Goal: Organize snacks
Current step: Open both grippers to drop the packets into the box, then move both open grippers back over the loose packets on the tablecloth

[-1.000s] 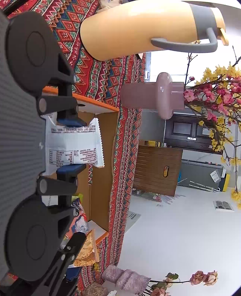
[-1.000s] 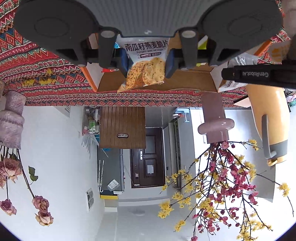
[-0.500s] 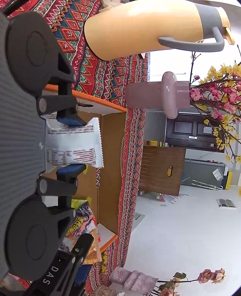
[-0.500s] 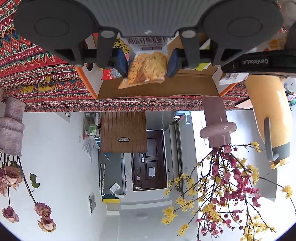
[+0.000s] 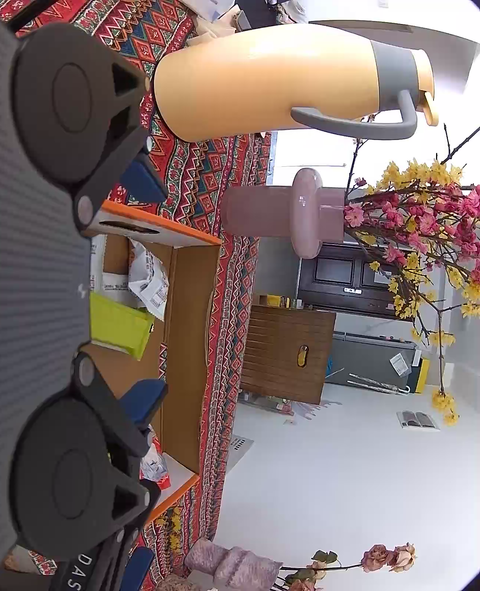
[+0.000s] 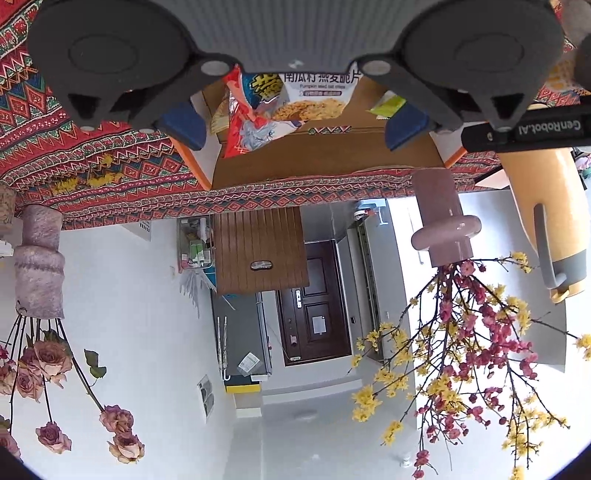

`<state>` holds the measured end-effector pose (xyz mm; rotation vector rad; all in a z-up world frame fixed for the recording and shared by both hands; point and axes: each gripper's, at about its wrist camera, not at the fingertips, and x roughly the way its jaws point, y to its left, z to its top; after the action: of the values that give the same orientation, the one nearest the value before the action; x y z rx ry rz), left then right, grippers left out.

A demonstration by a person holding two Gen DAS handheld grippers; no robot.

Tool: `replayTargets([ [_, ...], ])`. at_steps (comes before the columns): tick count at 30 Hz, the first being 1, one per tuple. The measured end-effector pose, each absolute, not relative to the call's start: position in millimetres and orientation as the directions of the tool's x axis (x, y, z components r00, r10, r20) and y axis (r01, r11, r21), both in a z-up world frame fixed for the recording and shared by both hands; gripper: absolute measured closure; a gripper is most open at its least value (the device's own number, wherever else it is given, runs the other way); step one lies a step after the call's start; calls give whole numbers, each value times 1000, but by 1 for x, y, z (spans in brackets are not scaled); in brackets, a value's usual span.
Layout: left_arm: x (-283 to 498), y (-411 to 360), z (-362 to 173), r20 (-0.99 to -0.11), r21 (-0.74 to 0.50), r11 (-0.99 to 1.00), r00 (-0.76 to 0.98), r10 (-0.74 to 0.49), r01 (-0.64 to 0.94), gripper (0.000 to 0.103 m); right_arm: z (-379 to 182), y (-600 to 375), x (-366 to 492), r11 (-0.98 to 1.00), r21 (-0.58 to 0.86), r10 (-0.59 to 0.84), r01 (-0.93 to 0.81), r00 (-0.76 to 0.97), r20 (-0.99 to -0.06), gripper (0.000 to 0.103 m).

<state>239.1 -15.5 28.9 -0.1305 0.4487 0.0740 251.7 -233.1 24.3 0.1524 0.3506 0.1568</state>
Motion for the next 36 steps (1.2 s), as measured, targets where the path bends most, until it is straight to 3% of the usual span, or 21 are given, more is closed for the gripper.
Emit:
replayTargets([
  [14,226,-16,49,-400,-115,985,913,75,-132,0,55,-240,221,980,155,165,-128,951,-261,0],
  [26,188,-9,48,-405,-95,988,912,73,-121,0,38,-252,178,984,118,166,-133,927,-337,0],
  [36,163,8,24,-472,-66,991,879,70,-114,0,14,-271,148,991,102,122,-88,905,-407,0],
])
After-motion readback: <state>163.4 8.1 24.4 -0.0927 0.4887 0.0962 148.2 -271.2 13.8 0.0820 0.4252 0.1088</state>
